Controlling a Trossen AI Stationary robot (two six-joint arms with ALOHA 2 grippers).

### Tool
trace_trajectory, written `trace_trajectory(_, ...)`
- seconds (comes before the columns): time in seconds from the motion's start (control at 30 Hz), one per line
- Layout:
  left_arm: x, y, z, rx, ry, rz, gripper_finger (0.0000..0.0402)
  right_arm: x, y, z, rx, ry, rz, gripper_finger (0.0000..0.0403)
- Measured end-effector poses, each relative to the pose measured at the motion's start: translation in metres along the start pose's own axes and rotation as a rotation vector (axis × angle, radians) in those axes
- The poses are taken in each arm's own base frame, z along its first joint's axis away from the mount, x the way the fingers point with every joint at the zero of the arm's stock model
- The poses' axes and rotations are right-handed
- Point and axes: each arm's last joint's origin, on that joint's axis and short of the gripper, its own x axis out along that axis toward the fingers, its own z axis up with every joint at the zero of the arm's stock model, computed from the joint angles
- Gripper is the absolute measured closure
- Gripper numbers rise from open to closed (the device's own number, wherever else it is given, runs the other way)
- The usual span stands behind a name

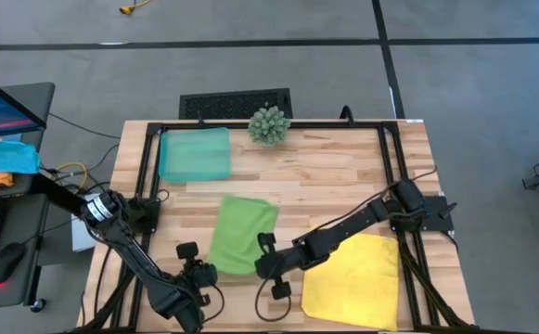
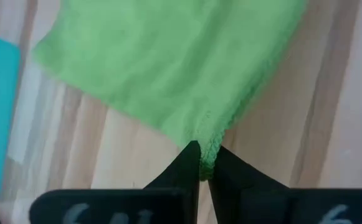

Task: Roll microfiber towels into tight, uniform cylinder then place into a basket
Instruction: Fold the green towel

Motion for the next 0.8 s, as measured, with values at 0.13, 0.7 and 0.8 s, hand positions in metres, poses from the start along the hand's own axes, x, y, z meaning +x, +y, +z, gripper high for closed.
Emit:
trace_trajectory(0.13,-0.014,0.003,0.009,-0.01,0.0,0.014,0.0386,-0.011,0.013,0.02,-0.031,0.033,0.021,0.0395)
trace_trajectory(0.7,0.003,0.043,0.051,-0.037,-0.005,0.247,0.0386,-0.024,0.008,0.023,0.104,0.193,-0.237,0.0389)
trace_trajectory(0.8,0.014,0.054,0.061,-0.048,0.014,0.287,0.0386,-0.024,-0.002,0.019,0.161,0.228,-0.288,0.0379)
